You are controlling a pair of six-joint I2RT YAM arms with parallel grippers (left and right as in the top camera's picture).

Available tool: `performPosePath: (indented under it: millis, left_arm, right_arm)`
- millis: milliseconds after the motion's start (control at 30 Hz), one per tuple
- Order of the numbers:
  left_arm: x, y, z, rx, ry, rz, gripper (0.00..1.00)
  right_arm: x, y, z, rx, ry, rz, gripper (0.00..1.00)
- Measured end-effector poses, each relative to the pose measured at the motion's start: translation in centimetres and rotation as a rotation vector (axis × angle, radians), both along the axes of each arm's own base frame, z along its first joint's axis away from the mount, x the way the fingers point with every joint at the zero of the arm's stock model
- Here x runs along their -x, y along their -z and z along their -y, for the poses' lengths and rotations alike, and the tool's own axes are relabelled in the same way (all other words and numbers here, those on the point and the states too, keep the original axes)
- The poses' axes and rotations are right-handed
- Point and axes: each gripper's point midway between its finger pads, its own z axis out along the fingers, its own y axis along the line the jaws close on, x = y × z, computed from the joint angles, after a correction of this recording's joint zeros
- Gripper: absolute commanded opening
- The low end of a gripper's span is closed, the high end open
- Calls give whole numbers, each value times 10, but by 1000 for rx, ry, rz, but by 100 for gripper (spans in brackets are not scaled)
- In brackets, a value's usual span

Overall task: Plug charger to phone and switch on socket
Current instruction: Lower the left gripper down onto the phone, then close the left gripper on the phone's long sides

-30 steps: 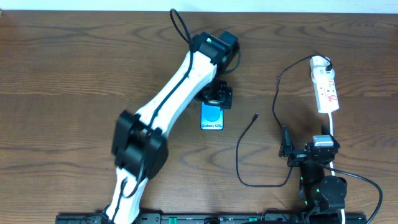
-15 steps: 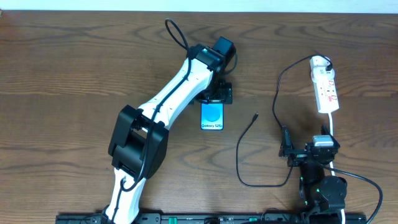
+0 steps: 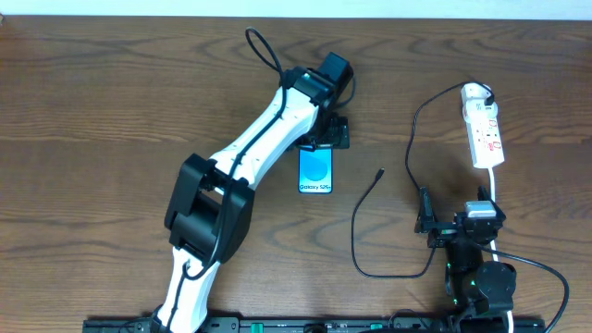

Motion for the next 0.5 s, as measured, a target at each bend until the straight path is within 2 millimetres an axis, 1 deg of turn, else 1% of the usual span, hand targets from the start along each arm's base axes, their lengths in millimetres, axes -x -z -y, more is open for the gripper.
performPosePath:
  millis: [200,267,367,500]
  left_arm:
    - [3,31,0,-39,5,-54,98]
    - [4,38,0,-52,7,-62,98]
    - [2,42,1,-57,10,-55,98]
    - [0,43,2,-55,9,-47,98]
  right_arm:
    - [0,0,0,0,0,0,99]
    - [0,0,0,0,0,0,99]
    - [0,0,0,0,0,0,99]
    - [0,0,0,0,0,0,99]
